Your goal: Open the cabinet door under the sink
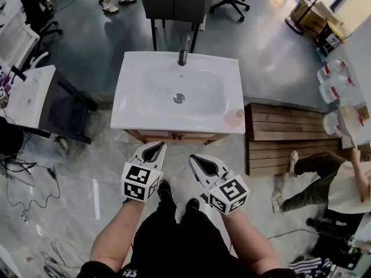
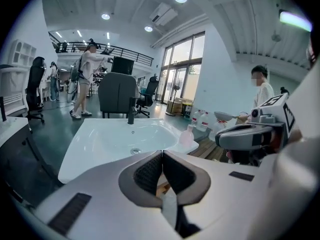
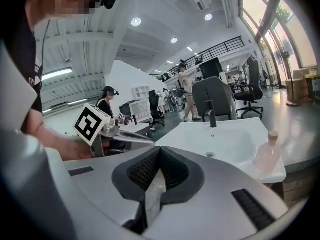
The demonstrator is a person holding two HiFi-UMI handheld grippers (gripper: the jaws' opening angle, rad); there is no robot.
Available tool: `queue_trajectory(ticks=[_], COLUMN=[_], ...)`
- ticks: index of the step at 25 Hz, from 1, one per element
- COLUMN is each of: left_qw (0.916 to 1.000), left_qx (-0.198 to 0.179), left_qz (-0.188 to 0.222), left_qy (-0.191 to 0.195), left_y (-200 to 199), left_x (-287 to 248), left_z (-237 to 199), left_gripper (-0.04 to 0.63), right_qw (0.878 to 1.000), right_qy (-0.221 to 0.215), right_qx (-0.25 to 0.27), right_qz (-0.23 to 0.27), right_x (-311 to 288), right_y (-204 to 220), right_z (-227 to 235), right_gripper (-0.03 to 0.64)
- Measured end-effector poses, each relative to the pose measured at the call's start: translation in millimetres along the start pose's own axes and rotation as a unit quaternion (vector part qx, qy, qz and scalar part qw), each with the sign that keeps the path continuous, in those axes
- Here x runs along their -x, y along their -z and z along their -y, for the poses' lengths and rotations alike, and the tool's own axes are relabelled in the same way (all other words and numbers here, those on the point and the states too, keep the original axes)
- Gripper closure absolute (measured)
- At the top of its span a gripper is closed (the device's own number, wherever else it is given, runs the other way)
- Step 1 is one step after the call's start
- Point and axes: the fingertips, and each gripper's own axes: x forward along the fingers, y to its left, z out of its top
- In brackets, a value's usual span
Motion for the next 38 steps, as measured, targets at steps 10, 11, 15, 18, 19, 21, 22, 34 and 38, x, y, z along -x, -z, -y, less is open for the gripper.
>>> queue_trajectory(ticks=[10,11,15,18,19,21,22,34,38], left_qw=[0.9999,0.9999,0.9997,0.9996,0.9995,0.9994,0.9993,0.9986,0.9987], left_qx=[0.005,0.007,0.01,0.009,0.009,0.004,0.003,0.013,0.014], left_qz=[-0.001,-0.001,-0.009,-0.003,-0.001,0.002,0.003,-0.011,-0.003], left_qy=[-0.012,-0.014,-0.02,-0.028,-0.03,-0.035,-0.038,-0.05,-0.05], left_y=[32,36,54,64,66,73,77,172,202], left_x=[-28,-31,-43,-48,-51,-57,-61,-136,-161], left_z=[38,41,51,53,53,50,48,8,-12], left_gripper=[0.577,0.577,0.577,0.577,0.577,0.577,0.577,0.577,0.577], right_qw=[1.0,1.0,1.0,1.0,1.0,1.0,1.0,0.999,0.999], right_qy=[0.008,0.011,0.012,0.006,0.006,0.008,0.009,0.004,-0.009], right_qx=[-0.005,-0.004,-0.003,-0.002,-0.005,-0.016,-0.023,-0.054,-0.047], right_qz=[0.005,0.006,0.01,0.009,0.01,0.015,0.018,0.002,-0.001], right_x=[37,40,48,49,47,42,39,-27,-61], right_y=[34,37,47,61,68,81,88,198,234], right_z=[20,25,36,42,45,50,52,94,106], right_gripper=[0.603,0.603,0.603,0.603,0.603,0.603,0.603,0.603,0.603])
